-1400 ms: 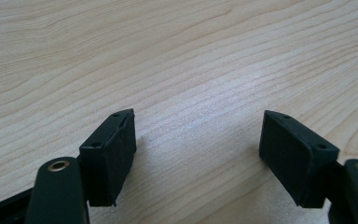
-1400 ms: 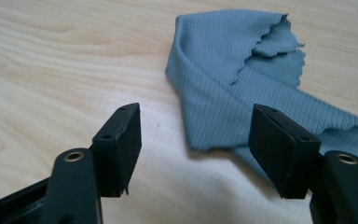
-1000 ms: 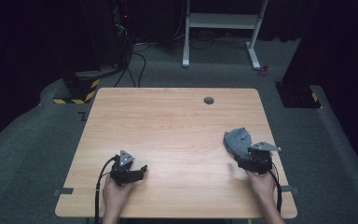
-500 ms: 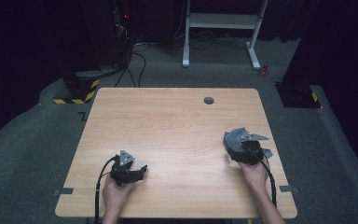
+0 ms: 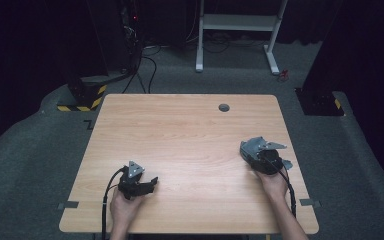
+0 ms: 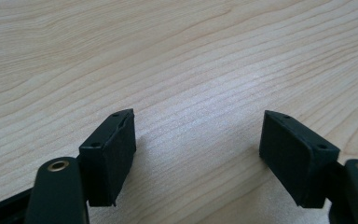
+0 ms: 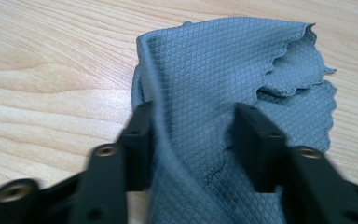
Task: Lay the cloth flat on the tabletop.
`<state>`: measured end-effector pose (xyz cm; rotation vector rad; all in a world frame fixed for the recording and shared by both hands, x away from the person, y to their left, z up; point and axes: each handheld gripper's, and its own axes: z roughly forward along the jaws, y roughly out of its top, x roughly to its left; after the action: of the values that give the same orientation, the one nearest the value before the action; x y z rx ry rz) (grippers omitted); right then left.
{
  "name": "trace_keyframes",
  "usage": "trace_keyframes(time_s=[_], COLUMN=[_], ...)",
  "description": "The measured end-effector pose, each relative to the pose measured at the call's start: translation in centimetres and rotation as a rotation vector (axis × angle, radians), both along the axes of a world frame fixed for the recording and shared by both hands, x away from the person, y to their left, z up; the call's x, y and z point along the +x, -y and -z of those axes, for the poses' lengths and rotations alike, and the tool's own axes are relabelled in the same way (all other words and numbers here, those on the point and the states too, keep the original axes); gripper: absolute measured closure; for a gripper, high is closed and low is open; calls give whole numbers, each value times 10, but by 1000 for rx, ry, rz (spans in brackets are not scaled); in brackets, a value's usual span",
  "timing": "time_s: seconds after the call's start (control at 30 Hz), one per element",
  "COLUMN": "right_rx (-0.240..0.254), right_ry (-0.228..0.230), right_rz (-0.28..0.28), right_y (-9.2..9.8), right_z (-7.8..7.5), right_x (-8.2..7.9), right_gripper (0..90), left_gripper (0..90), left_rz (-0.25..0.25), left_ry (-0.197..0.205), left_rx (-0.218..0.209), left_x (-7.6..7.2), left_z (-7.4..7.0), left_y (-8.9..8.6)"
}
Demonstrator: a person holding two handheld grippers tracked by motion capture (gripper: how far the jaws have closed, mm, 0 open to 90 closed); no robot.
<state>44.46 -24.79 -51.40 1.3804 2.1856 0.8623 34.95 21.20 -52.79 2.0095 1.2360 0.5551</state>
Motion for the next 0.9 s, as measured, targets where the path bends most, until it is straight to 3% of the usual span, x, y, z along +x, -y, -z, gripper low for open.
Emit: trace_keyframes(time_s=[0.13, 0.2, 0.5, 0.9], right_rx=[22, 21, 35, 48], right_ry=[-11, -6, -1, 29], right_rz=[-22, -34, -60, -142], right_y=[2, 2, -2, -21], right_z=[-2, -3, -9, -17], right_x=[1, 1, -2, -11], right_gripper=[794, 843, 861, 864], left_gripper=[274, 273, 273, 274], left_rz=[2, 2, 2, 2], left_ry=[-2, -1, -1, -2], left_rx=[4, 4, 4, 4], left_x=[0, 0, 0, 0], left_z=[0, 0, 0, 0], left_y=[0, 0, 0, 0])
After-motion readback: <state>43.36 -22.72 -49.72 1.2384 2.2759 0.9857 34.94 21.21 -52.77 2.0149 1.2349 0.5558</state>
